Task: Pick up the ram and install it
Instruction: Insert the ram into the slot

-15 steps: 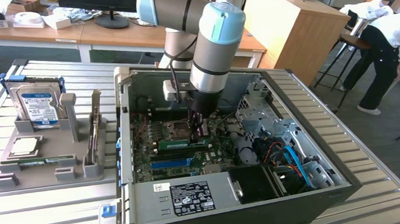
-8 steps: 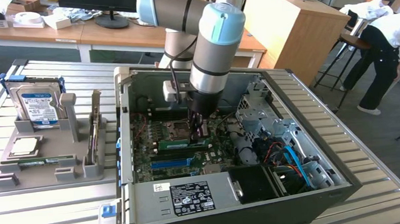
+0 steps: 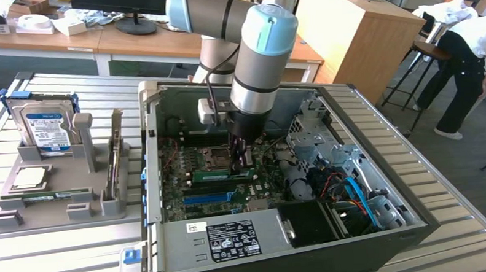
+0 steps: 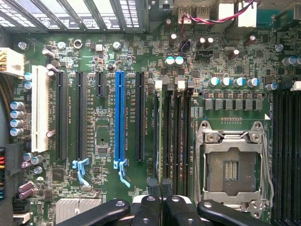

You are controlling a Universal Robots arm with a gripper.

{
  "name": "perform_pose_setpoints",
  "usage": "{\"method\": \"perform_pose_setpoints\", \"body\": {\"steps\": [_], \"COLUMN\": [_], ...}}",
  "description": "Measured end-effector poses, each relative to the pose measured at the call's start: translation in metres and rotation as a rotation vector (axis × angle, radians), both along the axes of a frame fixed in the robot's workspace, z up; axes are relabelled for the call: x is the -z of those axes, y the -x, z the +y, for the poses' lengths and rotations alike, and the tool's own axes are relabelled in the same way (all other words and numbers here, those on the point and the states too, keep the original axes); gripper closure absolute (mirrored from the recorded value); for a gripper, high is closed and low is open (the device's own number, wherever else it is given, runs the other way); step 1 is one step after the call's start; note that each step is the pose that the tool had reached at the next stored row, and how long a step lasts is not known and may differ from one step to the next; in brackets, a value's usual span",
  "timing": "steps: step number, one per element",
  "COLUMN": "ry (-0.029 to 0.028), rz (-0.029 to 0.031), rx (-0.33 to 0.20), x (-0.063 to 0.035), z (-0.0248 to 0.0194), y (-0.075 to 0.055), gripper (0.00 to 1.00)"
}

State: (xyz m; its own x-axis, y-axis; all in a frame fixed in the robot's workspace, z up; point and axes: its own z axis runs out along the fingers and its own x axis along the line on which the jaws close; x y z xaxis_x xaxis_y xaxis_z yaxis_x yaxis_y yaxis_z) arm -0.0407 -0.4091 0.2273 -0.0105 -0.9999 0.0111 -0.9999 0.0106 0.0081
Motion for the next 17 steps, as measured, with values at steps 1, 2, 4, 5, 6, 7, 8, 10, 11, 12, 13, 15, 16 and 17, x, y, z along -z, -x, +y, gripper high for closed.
{"method": "perform_pose_setpoints", "body": {"steps": [1, 2, 4, 5, 6, 7, 8, 10, 11, 12, 13, 15, 16, 17], "ry": [0.0000, 0.0001, 0.0001, 0.0000, 0.0001, 0.0001, 0.0001, 0.0001, 0.0001, 0.0001, 0.0000, 0.0000, 0.0000, 0.0001], "rz": [0.0000, 0.0001, 0.0001, 0.0000, 0.0000, 0.0001, 0.0001, 0.0001, 0.0000, 0.0000, 0.0001, 0.0001, 0.0000, 0.0000], "rx": [-0.001, -0.001, -0.004, -0.005, -0.006, -0.008, -0.009, -0.013, -0.014, -0.016, -0.017, -0.021, -0.022, -0.024], "x": [0.0001, 0.0001, 0.0003, 0.0003, 0.0003, 0.0003, 0.0004, 0.0004, 0.0004, 0.0004, 0.0004, 0.0004, 0.0004, 0.0004], "z": [0.0000, 0.0000, 0.0000, 0.0000, 0.0000, 0.0000, 0.0000, 0.0000, 0.0000, 0.0000, 0.0000, 0.0000, 0.0000, 0.0000], "y": [0.0000, 0.0000, 0.0000, 0.0000, 0.0000, 0.0000, 0.0000, 0.0000, 0.0000, 0.0000, 0.0000, 0.0000, -0.0001, -0.0001], "gripper": [0.89, 0.89, 0.89, 0.89, 0.89, 0.89, 0.89, 0.89, 0.89, 0.89, 0.89, 0.89, 0.89, 0.89]}}
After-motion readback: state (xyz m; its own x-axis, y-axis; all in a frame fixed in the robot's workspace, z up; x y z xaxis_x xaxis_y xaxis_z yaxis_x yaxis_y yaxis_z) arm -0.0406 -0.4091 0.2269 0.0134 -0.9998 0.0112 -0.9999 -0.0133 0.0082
